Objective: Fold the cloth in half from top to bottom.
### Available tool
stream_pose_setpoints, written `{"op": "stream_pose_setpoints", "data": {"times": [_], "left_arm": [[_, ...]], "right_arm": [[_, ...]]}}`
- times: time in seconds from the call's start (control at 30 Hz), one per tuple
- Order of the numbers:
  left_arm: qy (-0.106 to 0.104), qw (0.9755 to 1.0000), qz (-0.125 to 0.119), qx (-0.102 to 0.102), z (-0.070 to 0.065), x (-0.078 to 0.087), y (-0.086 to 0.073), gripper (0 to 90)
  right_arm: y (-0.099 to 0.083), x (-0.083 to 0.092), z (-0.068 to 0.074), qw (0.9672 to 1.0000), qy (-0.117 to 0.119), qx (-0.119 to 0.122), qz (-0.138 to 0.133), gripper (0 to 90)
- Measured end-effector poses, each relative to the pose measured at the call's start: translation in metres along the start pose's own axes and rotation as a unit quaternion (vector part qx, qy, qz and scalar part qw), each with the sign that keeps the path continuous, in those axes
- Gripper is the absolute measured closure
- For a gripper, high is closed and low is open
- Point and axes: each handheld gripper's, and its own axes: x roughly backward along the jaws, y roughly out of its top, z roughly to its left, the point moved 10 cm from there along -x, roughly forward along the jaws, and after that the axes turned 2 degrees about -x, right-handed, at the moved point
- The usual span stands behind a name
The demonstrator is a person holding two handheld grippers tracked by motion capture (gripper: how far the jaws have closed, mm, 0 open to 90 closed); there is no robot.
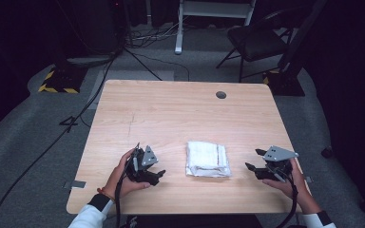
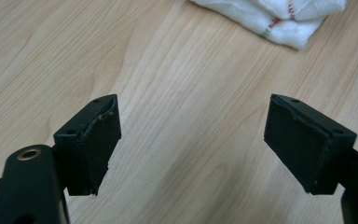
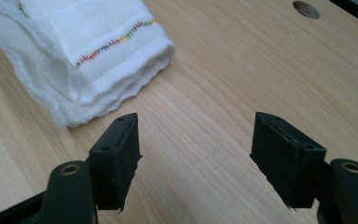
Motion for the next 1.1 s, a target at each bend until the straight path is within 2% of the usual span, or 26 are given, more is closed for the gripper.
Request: {"op": "stream_pose_setpoints", "data": {"times": [0.37, 0.5, 0.67, 0.8, 0.97, 1.1], "left_arm": [[0.026, 0.9995, 0.016, 0.005, 0.013, 0.013, -0.024, 18.7], [0.030, 0.9994, 0.017, 0.008, 0.017, 0.017, -0.034, 18.4], [0.035, 0.9989, 0.024, 0.017, 0.024, 0.020, -0.047, 18.4], [0.047, 0.9976, 0.043, 0.028, 0.032, 0.020, -0.060, 18.7], [0.042, 0.9973, 0.038, 0.048, 0.039, 0.022, -0.070, 18.8], [0.040, 0.9973, 0.031, 0.053, 0.042, 0.025, -0.077, 18.8]], "right_arm": [[-0.024, 0.006, -0.012, 0.9996, -0.012, -0.016, 0.020, 32.7], [-0.035, 0.009, -0.017, 0.9991, -0.020, -0.028, 0.025, 32.7], [-0.048, 0.012, -0.022, 0.9983, -0.020, -0.048, 0.029, 32.3], [-0.058, 0.014, -0.027, 0.9975, -0.022, -0.059, 0.032, 31.9], [-0.071, 0.016, -0.033, 0.9954, -0.020, -0.087, 0.034, 30.6], [-0.080, 0.019, -0.040, 0.9930, -0.022, -0.112, 0.031, 28.8]]}}
